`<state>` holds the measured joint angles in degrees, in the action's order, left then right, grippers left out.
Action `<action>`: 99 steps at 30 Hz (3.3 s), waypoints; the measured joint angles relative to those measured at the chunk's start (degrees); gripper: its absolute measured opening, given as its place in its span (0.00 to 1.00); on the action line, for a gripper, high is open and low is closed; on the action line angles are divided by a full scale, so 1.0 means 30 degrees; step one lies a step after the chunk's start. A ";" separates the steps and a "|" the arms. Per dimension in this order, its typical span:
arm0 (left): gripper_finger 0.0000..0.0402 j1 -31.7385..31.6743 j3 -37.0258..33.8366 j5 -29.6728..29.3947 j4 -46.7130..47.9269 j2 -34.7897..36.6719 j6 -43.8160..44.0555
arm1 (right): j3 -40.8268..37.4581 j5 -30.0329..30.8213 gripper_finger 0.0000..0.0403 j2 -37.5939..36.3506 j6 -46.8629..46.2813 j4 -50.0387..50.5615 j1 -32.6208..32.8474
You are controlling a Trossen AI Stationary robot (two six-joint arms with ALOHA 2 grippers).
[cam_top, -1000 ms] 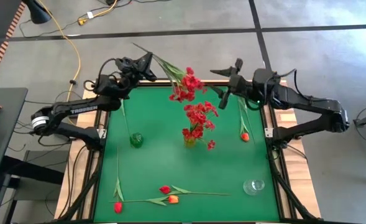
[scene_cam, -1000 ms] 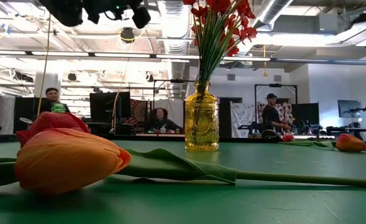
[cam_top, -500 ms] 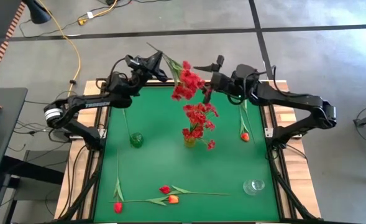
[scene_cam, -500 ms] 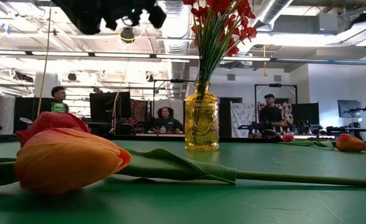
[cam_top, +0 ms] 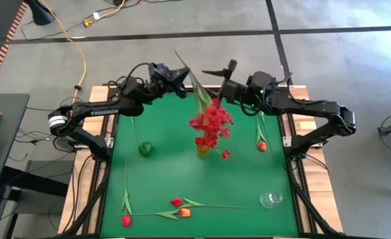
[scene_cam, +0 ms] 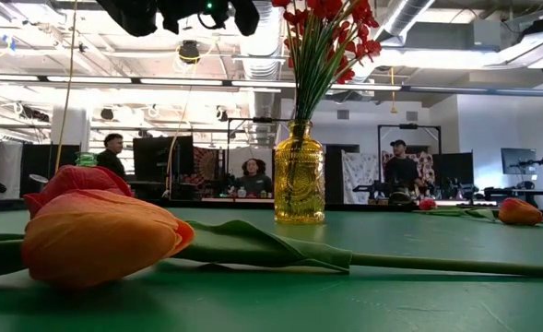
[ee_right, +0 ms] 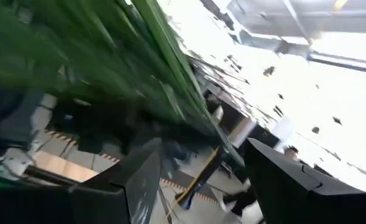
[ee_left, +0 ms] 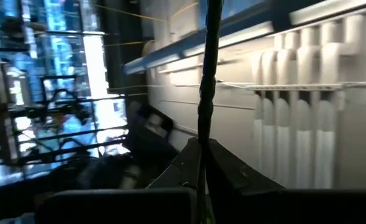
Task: Sort flowers into vase by color
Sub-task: Put the red flower into the yellow vase
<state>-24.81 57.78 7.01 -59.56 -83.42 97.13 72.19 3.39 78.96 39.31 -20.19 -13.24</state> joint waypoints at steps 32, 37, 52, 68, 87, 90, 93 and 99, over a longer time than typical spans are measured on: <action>0.00 0.1288 0.0015 -0.0258 0.3040 0.0000 -0.0141 | 0.0049 0.0359 0.47 0.0044 0.0758 0.1286 0.1169; 0.00 0.1300 0.0015 -0.0256 0.3040 0.0000 -0.0134 | 0.0042 0.0378 0.26 0.0044 0.0716 0.1280 0.1217; 0.36 -0.1009 -0.0009 0.5220 0.1948 0.0066 -0.9609 | 0.0013 0.2791 0.10 -0.2345 -0.2842 0.3367 0.1300; 0.43 -0.0920 0.1646 1.1573 0.6639 0.0956 -1.8267 | 0.0057 0.4443 0.08 -0.7002 -1.6238 1.0978 0.1884; 0.38 0.1266 0.9602 0.5148 2.2838 0.0597 -3.0666 | 0.0036 0.1746 0.08 -0.3594 -1.4919 0.5844 0.1823; 0.38 0.1410 0.9602 0.4967 2.3245 0.0597 -3.0807 | 0.0042 0.0939 0.08 -0.2857 -1.5614 0.5832 0.1546; 0.38 0.1583 0.9602 0.4948 2.3556 0.0597 -3.0833 | 0.0042 0.0830 0.08 -0.2110 -1.5970 0.5425 0.1577; 0.38 0.1810 0.9610 0.4867 2.5091 0.0590 -3.0728 | 0.0049 0.0300 0.08 -0.1218 -1.5994 0.4063 0.1946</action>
<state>-19.38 86.61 21.61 15.72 -81.65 4.95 72.34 4.29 75.30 -8.67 -8.00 -7.41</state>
